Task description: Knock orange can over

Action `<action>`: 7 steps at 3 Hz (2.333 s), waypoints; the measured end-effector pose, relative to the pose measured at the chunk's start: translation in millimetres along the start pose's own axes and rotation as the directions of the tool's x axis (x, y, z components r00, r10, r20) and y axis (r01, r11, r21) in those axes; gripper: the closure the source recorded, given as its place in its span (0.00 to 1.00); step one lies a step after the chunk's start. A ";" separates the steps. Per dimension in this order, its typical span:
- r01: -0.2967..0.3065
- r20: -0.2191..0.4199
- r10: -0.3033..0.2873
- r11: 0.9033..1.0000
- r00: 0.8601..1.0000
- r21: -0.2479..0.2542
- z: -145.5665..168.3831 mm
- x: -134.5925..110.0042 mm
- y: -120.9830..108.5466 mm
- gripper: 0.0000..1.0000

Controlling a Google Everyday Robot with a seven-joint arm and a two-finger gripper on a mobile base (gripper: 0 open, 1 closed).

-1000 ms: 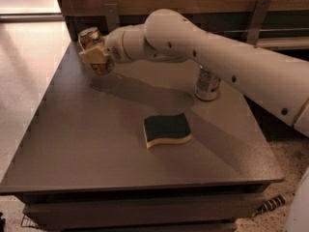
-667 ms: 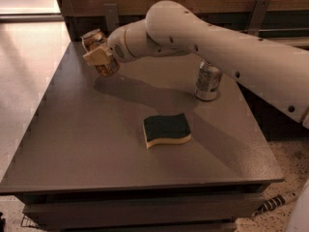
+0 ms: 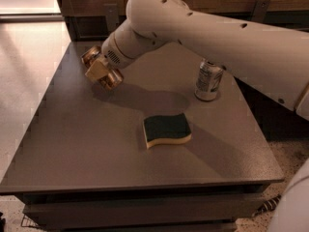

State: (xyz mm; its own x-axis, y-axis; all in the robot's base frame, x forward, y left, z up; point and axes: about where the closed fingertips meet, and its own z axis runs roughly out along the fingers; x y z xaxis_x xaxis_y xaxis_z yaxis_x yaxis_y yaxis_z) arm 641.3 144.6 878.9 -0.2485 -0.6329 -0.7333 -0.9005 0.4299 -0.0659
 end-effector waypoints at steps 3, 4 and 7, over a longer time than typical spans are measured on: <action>-0.039 -0.203 0.058 0.994 0.977 0.098 -12.6 53.1 -7.5 1.00; -0.023 -0.267 0.035 0.999 0.963 0.046 7.2 53.9 -6.5 1.00; -0.011 -0.307 0.004 1.000 0.952 -0.022 28.2 51.1 -5.3 0.62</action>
Offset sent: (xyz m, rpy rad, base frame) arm -0.0159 -0.0669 -0.0312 -0.2113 0.0523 -0.1849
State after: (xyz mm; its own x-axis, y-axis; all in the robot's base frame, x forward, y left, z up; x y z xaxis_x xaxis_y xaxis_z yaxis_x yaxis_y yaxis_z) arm 643.4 128.2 822.7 -0.3493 -0.7983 -0.4906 -0.9054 0.4223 -0.0426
